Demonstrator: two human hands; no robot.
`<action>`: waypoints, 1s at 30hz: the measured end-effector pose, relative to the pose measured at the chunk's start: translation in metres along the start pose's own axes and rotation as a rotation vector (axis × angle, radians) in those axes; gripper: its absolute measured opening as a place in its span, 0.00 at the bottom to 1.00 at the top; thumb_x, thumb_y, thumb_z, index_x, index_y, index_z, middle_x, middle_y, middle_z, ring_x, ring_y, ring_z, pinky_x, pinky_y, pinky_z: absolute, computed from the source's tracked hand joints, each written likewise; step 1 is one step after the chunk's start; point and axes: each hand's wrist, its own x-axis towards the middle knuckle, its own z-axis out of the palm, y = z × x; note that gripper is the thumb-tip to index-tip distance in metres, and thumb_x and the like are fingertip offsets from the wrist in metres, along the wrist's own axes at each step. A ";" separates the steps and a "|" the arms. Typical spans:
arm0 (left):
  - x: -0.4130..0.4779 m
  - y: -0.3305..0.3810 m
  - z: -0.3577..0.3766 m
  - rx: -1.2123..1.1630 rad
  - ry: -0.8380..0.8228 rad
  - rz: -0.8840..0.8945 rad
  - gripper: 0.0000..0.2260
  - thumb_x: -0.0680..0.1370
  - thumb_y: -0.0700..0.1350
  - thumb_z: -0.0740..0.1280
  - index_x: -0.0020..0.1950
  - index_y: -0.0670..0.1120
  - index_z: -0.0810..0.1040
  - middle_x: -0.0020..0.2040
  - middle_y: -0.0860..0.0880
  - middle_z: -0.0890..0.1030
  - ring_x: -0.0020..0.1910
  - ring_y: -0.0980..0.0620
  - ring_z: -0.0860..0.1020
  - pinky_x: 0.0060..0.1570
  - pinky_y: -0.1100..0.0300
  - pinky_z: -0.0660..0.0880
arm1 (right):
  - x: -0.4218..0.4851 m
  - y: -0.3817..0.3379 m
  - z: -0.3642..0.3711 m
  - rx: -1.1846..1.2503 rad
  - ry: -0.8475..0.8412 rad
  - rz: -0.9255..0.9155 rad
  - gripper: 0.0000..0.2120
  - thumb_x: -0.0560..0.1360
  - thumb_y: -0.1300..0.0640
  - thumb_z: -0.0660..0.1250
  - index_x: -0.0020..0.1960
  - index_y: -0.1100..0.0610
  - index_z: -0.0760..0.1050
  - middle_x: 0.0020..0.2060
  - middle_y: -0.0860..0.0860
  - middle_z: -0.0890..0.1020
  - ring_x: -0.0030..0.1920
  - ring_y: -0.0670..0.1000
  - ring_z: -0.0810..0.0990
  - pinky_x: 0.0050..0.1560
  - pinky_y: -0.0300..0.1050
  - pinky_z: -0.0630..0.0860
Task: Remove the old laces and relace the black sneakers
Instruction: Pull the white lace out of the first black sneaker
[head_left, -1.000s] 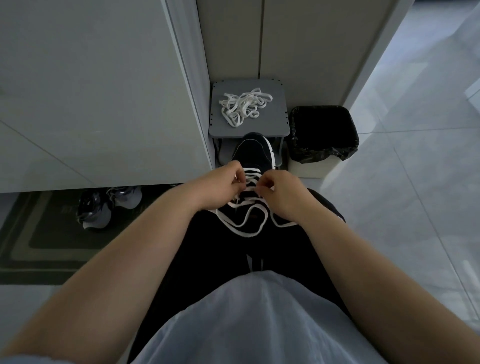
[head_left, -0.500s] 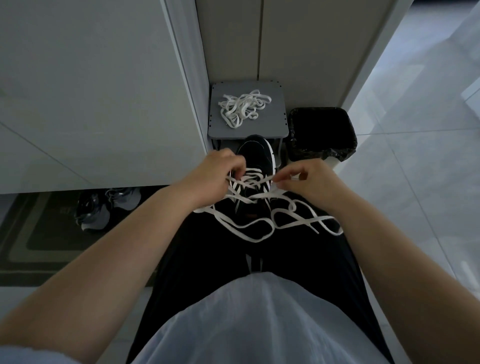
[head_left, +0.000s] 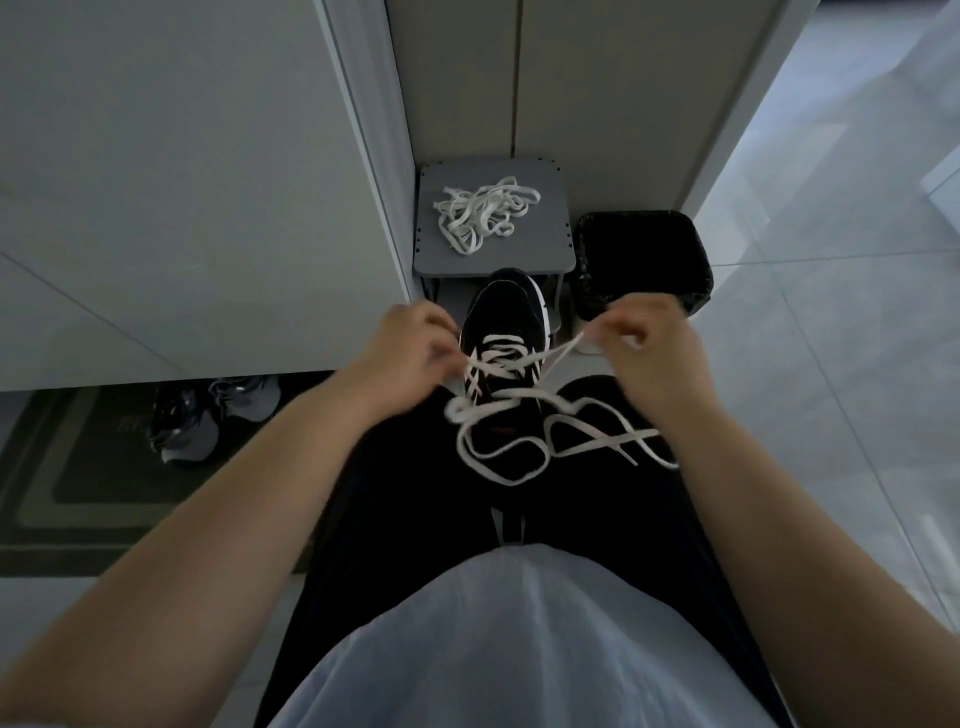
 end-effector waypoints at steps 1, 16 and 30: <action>-0.001 -0.003 -0.011 -0.090 0.111 -0.058 0.08 0.76 0.40 0.66 0.46 0.38 0.82 0.53 0.45 0.74 0.55 0.50 0.71 0.53 0.73 0.62 | 0.001 0.003 -0.007 0.039 0.101 0.022 0.07 0.73 0.61 0.68 0.39 0.52 0.79 0.42 0.43 0.76 0.41 0.34 0.74 0.44 0.24 0.68; -0.018 0.016 0.024 0.270 -0.056 0.026 0.09 0.75 0.56 0.65 0.49 0.52 0.77 0.71 0.52 0.61 0.71 0.50 0.48 0.72 0.48 0.45 | -0.014 -0.002 0.029 -0.458 -0.375 -0.233 0.08 0.76 0.49 0.65 0.51 0.50 0.79 0.40 0.44 0.78 0.54 0.51 0.71 0.62 0.44 0.59; -0.024 0.003 -0.056 -1.356 0.781 -0.250 0.12 0.81 0.38 0.52 0.39 0.45 0.66 0.32 0.49 0.75 0.27 0.55 0.72 0.35 0.61 0.75 | -0.025 -0.024 -0.061 1.139 -0.109 0.022 0.09 0.78 0.64 0.55 0.41 0.55 0.68 0.26 0.47 0.69 0.29 0.47 0.67 0.41 0.40 0.75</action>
